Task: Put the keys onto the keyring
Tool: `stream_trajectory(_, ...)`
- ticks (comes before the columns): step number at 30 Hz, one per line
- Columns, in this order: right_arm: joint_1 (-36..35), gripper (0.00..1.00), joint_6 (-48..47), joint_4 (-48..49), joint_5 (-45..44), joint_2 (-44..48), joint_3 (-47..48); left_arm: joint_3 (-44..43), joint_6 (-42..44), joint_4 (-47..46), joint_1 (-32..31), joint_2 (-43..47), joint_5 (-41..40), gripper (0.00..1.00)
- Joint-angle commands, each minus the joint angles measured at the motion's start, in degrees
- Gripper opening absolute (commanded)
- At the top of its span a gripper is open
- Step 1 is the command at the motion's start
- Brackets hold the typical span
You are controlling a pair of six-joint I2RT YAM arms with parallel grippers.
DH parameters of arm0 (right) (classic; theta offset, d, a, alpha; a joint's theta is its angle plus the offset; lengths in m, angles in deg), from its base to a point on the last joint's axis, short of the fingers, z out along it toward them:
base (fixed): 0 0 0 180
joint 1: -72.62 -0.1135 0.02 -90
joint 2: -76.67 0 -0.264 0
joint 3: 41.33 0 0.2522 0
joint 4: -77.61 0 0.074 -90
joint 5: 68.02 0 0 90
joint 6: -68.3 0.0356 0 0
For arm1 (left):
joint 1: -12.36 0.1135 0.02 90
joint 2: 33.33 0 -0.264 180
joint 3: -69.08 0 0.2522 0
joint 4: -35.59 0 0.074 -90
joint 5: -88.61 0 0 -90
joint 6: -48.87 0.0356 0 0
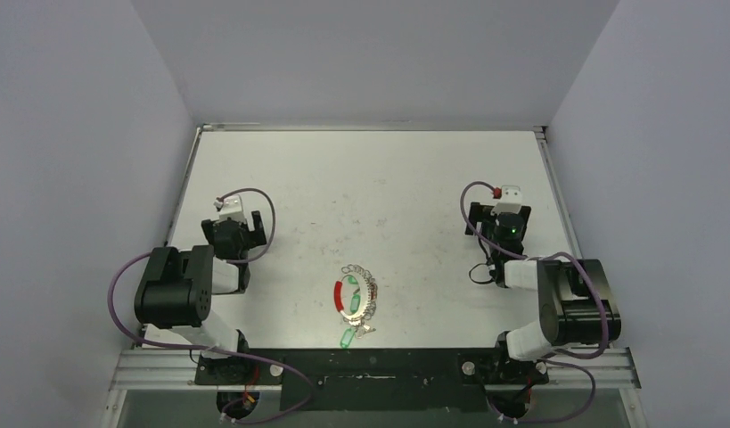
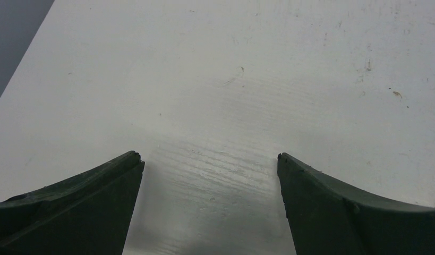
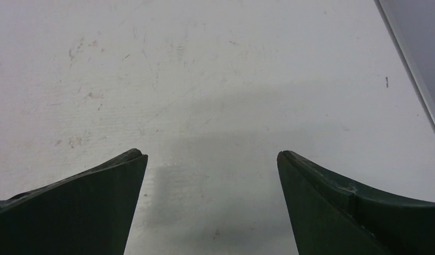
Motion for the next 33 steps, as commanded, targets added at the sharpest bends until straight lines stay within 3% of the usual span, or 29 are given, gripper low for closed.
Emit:
stream_trajectory(1, 1.8, 1.0, 1.48, 17.64, 2.57, -7.18, -2.19, -1.96, 0.16, -4.22, -0.09, 0.09, -0.66, 0.97)
stream_trajectory(3, 2.1, 1.0, 2.28, 24.14, 3.65, -10.81, -3.37, -1.8, 0.36, -4.98, -0.14, -0.12, -0.71, 0.97)
stream_trajectory(12, -0.89, 1.0, -0.24, 12.78, -1.52, -10.49, 1.78, -1.95, 0.22, -4.63, -0.14, -0.07, -0.39, 0.97)
stream_trajectory(33, -1.34, 1.0, -0.39, 12.7, -2.47, -10.56, 1.9, -1.73, 1.1, -5.25, -0.88, -0.2, -0.77, 0.97)
